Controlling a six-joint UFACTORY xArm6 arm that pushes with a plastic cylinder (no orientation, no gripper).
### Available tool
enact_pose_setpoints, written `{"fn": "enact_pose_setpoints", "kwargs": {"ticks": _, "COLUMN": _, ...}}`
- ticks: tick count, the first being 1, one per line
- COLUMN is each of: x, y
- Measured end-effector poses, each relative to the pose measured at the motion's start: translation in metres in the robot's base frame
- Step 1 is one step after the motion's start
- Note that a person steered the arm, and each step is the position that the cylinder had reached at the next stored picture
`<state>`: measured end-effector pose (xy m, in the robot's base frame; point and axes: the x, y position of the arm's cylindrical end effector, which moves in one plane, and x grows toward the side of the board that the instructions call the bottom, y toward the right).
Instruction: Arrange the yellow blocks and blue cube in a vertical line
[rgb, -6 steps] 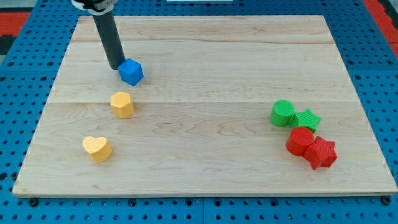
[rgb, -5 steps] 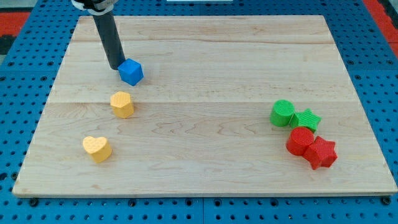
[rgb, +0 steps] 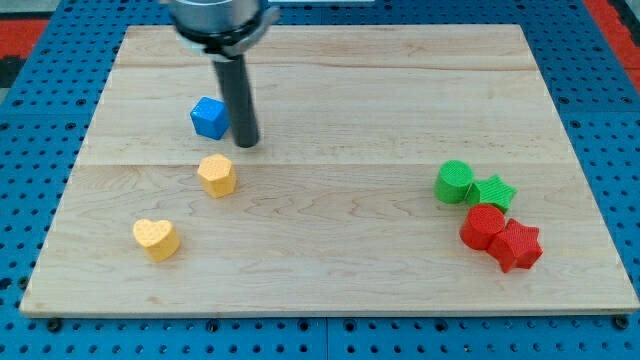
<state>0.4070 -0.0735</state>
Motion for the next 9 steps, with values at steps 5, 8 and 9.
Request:
{"fn": "enact_pose_setpoints", "kwargs": {"ticks": 5, "x": 0.069, "y": 0.047}}
{"fn": "enact_pose_setpoints", "kwargs": {"ticks": 8, "x": 0.078, "y": 0.027}}
{"fn": "enact_pose_setpoints", "kwargs": {"ticks": 9, "x": 0.072, "y": -0.015}}
